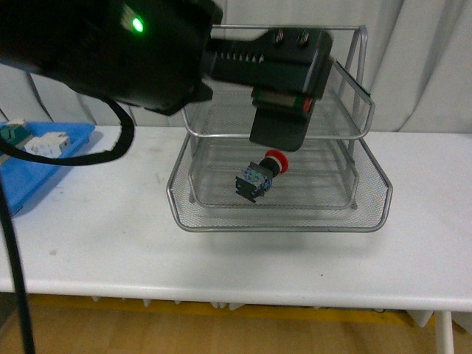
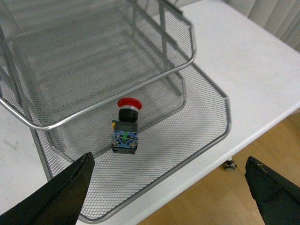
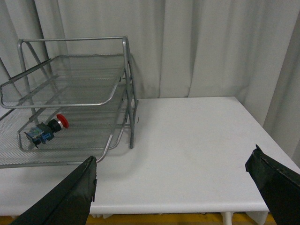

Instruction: Place button on rack with both arms

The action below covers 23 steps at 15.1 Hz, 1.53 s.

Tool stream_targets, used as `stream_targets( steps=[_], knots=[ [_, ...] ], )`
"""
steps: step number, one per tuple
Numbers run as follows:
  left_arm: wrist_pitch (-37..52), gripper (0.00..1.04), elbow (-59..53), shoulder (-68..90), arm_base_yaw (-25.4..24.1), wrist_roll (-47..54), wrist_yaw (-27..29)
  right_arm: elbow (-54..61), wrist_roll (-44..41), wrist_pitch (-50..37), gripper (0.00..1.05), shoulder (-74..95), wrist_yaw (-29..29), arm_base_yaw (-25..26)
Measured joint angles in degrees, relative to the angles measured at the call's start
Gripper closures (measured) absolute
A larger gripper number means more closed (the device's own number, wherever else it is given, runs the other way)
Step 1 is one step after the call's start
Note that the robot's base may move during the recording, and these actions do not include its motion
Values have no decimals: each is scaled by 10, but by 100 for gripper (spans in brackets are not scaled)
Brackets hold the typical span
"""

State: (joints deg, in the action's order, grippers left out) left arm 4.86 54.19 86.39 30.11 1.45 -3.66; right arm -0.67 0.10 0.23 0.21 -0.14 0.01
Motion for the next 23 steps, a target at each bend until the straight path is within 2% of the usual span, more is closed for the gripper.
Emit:
stream_targets(
  steps=[2, 3, 4, 5, 6, 7, 8, 9, 10, 12, 17, 18, 19, 23],
  knots=[
    [7, 7, -67, -101, 9, -19, 13, 0, 0, 0, 6, 0, 0, 0],
    [132, 14, -126, -130, 18, -20, 110, 0, 0, 0, 6, 0, 0, 0],
    [210, 23, -181, -165, 9, -19, 195, 0, 0, 0, 6, 0, 1, 0],
    [270, 36, -258, -232, -23, -17, 271, 0, 0, 0, 6, 0, 1, 0],
    [259, 45, -297, -289, -57, -17, 277, 0, 0, 0, 6, 0, 1, 0],
    [236, 54, -327, -341, -90, -17, 261, 0, 0, 0, 6, 0, 1, 0],
    [210, 65, -354, -395, -125, -17, 219, 0, 0, 0, 6, 0, 1, 0],
    [209, 68, -363, -409, -137, -17, 207, 0, 0, 0, 6, 0, 1, 0],
    [210, 77, -380, -436, -158, -16, 187, 0, 0, 0, 6, 0, 1, 0],
    [212, 103, -417, -481, -191, -16, 147, 0, 0, 0, 6, 0, 1, 0],
    [184, 103, -481, -569, -243, -15, 94, 0, 0, 0, 6, 0, 1, 0],
    [172, 103, -491, -589, -285, -14, 50, 0, 0, 0, 6, 0, 1, 0],
    [162, 103, -498, -605, -306, -15, 47, 0, 0, 0, 6, 0, 1, 0],
    [123, 103, -517, -665, -301, -14, 37, 0, 0, 0, 6, 0, 1, 0]
  ],
)
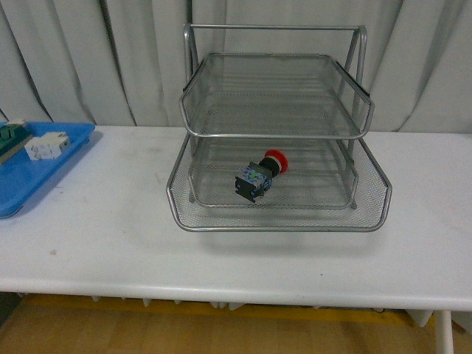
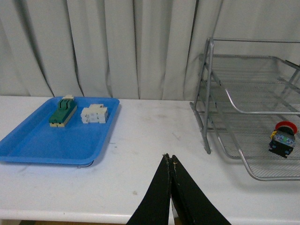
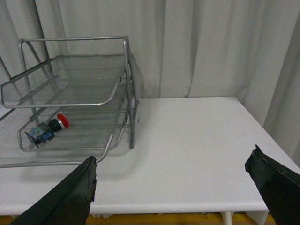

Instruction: Place button on rack with both arms

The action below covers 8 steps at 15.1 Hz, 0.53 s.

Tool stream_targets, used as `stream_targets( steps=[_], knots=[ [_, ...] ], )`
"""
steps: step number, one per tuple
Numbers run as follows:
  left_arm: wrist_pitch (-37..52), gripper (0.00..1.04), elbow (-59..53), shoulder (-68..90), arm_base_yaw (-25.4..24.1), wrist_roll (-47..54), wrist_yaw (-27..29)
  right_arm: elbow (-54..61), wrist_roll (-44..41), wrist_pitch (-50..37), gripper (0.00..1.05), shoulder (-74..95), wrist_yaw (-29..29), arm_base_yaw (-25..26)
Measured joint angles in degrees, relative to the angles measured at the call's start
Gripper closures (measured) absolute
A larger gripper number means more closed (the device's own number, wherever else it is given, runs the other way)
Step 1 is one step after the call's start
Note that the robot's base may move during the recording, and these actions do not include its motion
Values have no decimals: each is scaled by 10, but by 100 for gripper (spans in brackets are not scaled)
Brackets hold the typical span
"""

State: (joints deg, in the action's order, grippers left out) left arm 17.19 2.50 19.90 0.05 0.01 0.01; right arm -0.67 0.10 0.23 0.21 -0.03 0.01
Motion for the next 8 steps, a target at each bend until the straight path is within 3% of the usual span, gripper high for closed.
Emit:
stream_targets(
  steps=[2, 8],
  knots=[
    [11, 103, -16, -23, 0, 0, 0, 0, 0, 0, 6, 0, 0, 0],
    [-71, 103, -20, -98, 0, 0, 0, 0, 0, 0, 6, 0, 0, 0]
  ],
)
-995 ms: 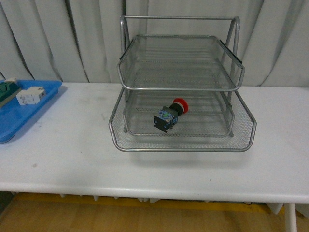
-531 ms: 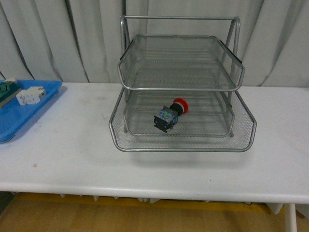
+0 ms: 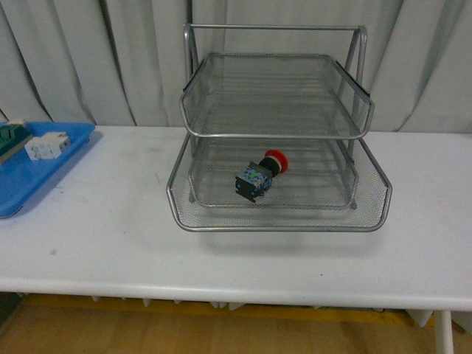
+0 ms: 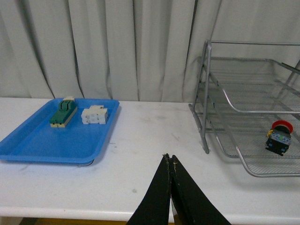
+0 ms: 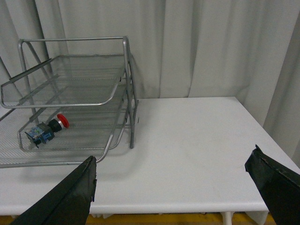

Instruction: Place button on rack with both arms

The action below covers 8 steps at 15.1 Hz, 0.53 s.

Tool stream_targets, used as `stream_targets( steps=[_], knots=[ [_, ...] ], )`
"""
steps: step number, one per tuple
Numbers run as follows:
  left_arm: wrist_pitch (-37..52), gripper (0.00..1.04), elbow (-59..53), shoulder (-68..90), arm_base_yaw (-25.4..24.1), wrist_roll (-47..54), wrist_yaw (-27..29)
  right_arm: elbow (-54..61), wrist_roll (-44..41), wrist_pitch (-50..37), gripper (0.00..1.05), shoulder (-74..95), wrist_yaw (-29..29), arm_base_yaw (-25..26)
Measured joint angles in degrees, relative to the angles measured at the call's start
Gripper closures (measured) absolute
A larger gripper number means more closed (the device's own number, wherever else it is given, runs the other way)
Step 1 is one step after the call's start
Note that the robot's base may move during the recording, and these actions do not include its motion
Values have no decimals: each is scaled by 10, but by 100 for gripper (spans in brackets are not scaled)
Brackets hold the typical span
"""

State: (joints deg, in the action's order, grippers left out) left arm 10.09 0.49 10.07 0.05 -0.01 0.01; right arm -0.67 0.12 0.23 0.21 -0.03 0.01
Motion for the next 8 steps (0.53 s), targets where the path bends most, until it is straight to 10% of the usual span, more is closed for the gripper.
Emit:
stream_targets(
  steps=[8],
  knots=[
    [-103, 103, 0, -96, 0, 0, 0, 0, 0, 0, 6, 0, 0, 0]
  ],
)
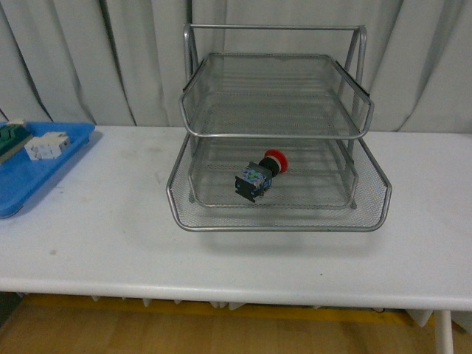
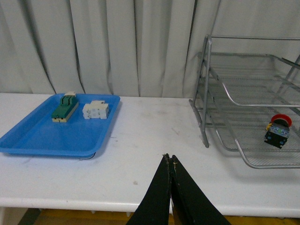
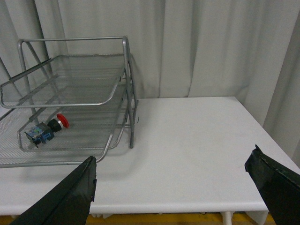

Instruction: Place button on rack with both arms

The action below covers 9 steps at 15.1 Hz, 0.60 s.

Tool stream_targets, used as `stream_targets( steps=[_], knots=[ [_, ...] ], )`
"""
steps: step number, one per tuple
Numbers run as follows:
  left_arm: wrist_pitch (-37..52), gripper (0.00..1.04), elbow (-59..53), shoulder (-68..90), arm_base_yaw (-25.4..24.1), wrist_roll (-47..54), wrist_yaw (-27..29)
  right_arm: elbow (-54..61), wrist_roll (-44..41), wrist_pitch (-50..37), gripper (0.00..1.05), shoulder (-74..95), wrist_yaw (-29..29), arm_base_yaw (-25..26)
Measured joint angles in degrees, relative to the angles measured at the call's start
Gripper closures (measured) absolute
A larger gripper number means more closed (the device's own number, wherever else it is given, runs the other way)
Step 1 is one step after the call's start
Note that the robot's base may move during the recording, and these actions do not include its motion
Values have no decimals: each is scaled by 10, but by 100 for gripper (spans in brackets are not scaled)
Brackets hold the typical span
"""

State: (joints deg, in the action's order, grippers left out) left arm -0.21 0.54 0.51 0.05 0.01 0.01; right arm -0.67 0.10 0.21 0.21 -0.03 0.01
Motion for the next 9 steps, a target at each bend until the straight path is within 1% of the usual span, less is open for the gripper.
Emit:
stream_targets(
  steps=[1, 7, 8, 9],
  knots=[
    [0, 98, 0, 0, 0, 0, 0, 0, 0, 0, 6, 0, 0, 0],
    [0, 22, 0, 0, 0, 0, 0, 0, 0, 0, 6, 0, 0, 0],
    [0, 10, 0, 0, 0, 0, 0, -15, 0, 46, 6, 20, 51, 20],
    [0, 6, 0, 0, 0, 0, -1, -37, -1, 4, 6, 127, 124, 72]
  ],
)
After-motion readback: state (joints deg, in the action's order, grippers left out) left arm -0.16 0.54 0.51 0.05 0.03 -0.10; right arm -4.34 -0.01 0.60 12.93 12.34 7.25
